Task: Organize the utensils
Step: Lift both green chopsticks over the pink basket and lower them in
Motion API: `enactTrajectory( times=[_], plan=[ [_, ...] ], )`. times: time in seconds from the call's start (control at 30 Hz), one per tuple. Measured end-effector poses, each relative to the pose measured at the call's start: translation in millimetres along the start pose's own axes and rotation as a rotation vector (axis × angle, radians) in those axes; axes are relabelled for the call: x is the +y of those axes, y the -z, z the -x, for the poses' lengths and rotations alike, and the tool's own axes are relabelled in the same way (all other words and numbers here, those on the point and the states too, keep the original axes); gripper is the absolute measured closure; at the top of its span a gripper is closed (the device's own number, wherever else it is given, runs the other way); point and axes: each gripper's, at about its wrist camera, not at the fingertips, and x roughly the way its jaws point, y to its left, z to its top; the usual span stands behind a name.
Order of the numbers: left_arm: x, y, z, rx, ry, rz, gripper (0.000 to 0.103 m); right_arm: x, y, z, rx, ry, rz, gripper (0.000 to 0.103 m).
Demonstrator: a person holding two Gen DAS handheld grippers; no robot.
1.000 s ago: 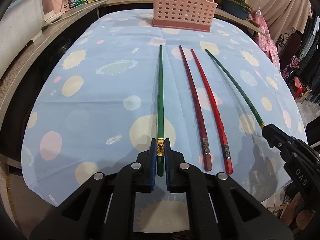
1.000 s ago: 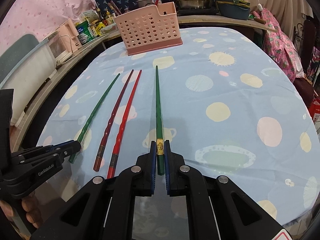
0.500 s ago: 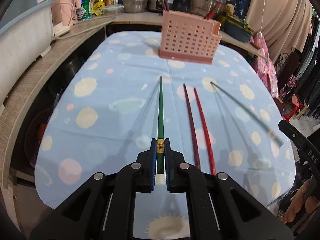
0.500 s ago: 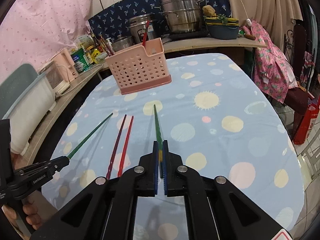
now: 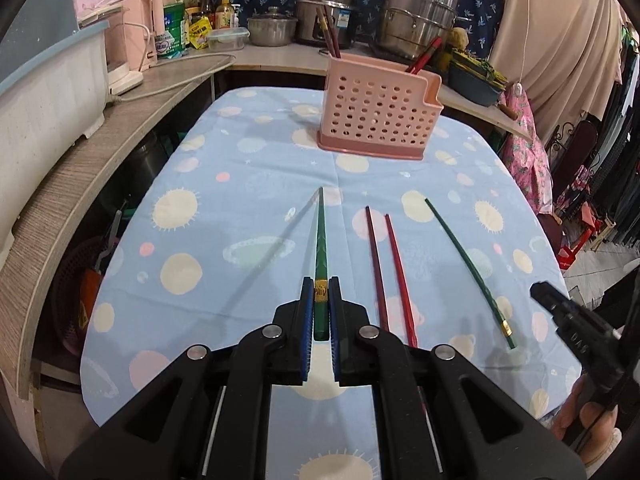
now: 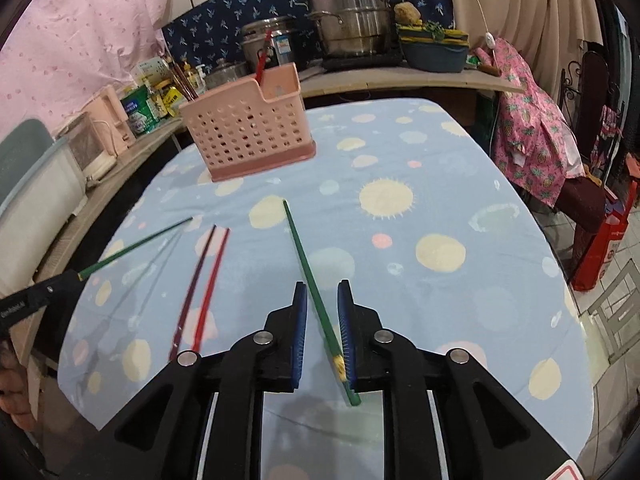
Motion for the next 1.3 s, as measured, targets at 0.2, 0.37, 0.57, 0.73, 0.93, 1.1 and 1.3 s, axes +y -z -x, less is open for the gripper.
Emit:
enactTrajectory(
  times=[0.2,0.37,0.57,0.73,0.93,1.1,1.3],
  plan=[
    [-5,13,-7,0.039,0.008,-0.008,0.096,-12,31,-18,0.079,0.008,-0.015,0.086],
    [-10,18,-10,0.052,0.013,-0.016,0.096,-5,40,-26,0.1,0.005,0.013,0.086],
    [-10,20,-10,0.058,0.013,-0.016,0.096,-2,44,-30,0.096,0.021,0.045,0.086],
    [-10,18,-7,0.049,0.014,-0.014,0.096,0,43,-27,0.1,0.015,0.052,0.094],
    [-6,3,5,0.008,0.017,-0.004,0.096,10,25,-4,0.051,-0.044,0.035,0.095],
    [-3,-25,22,-0.055,0.024,0.002,0.096,25,-8,27,-0.04,-0.083,0.053,0.095],
    [-5,-69,41,-0.142,0.031,0.007,0.096,38,-58,54,-0.154,-0.107,0.068,0.095]
  ],
)
